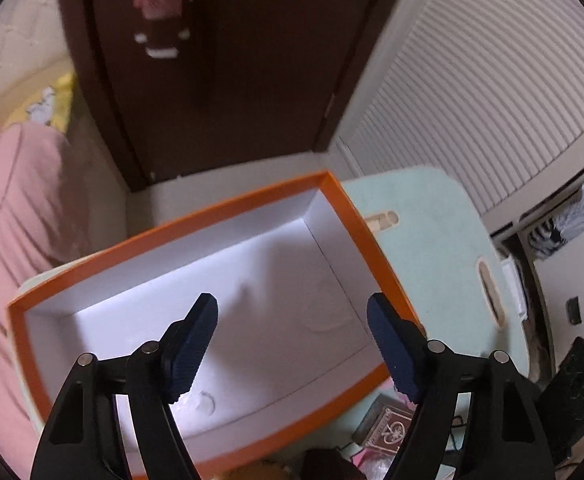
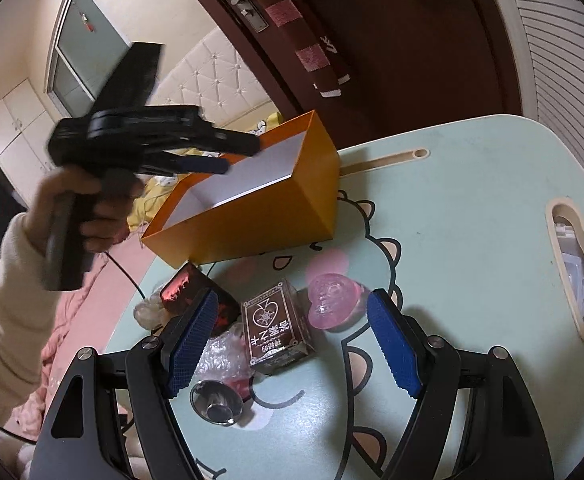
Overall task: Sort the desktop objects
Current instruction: 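Reach into the orange box and grasp the clear plastic piece with the left tool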
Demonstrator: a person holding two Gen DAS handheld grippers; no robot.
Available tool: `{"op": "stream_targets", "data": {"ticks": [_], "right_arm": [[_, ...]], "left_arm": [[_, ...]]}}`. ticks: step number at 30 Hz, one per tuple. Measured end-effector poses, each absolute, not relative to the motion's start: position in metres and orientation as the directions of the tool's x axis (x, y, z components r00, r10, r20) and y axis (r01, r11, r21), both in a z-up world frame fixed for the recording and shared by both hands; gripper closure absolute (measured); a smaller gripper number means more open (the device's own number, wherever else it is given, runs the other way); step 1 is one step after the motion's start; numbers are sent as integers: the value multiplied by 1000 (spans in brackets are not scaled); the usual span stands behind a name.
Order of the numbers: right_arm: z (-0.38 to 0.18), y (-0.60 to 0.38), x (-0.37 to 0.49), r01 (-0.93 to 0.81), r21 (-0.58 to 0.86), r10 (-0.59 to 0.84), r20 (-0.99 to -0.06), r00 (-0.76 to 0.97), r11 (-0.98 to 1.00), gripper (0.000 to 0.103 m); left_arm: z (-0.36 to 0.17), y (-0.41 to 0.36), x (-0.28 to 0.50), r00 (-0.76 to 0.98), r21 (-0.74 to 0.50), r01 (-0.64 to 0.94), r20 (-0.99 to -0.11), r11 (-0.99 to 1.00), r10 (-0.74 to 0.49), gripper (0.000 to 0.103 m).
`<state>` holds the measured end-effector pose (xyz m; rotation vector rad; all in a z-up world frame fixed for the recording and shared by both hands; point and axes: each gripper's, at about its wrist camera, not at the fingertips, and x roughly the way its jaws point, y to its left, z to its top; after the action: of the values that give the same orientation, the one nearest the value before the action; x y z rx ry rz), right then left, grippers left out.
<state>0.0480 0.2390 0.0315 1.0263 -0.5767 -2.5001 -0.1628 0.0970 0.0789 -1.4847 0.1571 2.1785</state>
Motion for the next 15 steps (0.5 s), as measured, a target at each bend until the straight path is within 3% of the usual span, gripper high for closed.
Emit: {"op": "stream_targets", "data": {"ticks": [4, 11, 15], "right_arm": [[29, 240, 46, 167, 501, -474, -584, -659, -849, 26], [23, 249, 41, 111, 495, -436, -610, -662, -862, 26], [20, 251, 40, 105, 505, -442, -614, -654, -857, 26]], "left_arm": [[67, 109, -163, -244, -159, -510, -915, -845, 320, 34], [53, 119, -167, -195, -163, -559, -927, -813, 320, 35], [40, 123, -173, -173, -152, -580, -937, -800, 303, 44]]}}
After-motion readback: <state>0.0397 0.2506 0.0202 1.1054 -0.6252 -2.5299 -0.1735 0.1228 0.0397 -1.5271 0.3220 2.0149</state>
